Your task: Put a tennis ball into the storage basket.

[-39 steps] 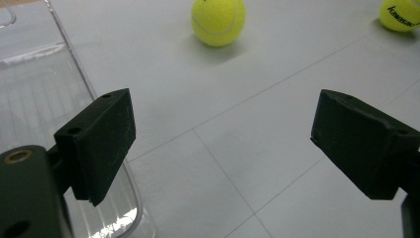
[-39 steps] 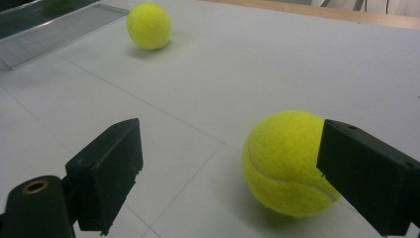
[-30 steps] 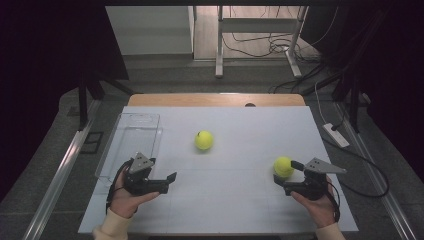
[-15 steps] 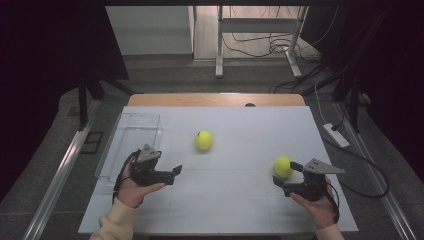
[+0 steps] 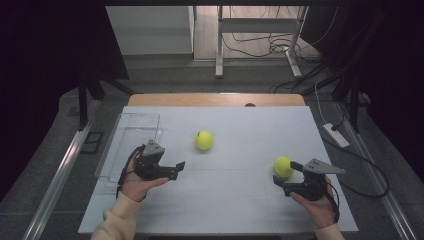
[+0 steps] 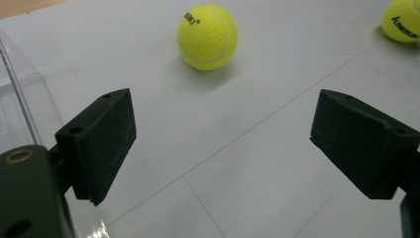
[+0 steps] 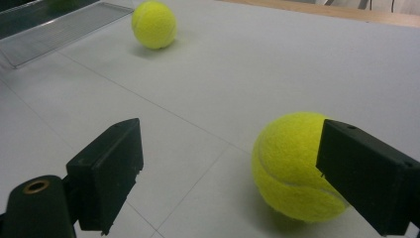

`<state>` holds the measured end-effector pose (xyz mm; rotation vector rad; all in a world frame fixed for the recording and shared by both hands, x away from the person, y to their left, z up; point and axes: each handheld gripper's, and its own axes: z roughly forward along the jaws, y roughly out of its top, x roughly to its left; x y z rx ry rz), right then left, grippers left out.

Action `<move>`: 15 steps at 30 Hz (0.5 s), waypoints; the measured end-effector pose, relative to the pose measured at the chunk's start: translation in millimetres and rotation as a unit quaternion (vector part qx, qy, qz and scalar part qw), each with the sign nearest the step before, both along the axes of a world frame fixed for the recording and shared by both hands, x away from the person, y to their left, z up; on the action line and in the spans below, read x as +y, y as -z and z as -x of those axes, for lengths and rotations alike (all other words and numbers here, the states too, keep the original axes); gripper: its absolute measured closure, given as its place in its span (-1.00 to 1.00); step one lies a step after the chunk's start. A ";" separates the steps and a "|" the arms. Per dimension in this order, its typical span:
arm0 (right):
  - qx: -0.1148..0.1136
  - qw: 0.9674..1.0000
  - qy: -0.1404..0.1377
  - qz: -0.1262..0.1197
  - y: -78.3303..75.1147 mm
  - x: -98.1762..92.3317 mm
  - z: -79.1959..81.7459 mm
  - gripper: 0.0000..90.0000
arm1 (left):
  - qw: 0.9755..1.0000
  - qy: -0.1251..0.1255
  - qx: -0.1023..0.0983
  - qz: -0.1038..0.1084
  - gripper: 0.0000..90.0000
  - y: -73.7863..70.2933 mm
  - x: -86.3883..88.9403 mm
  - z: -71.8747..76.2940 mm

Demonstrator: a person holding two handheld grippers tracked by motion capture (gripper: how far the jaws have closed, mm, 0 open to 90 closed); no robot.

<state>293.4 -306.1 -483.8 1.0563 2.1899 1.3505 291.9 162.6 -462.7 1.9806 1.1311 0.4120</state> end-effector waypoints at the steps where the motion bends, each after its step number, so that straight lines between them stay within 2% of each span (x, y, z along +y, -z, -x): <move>1: 0.000 1.000 0.000 0.000 -0.1 -0.2 0.1 -0.76 | 1.000 -0.001 0.000 0.001 -0.74 -0.2 -0.9 -0.8; 8: -0.003 1.000 0.004 -0.002 -0.4 -1.3 0.2 -0.75 | 1.000 0.006 -0.001 0.005 -0.75 -5.0 -3.7 -7.8; 15: -0.003 1.000 0.003 0.000 -0.1 -1.0 0.5 -0.75 | 1.000 0.000 0.006 -0.001 -0.75 -3.9 -7.6 -18.0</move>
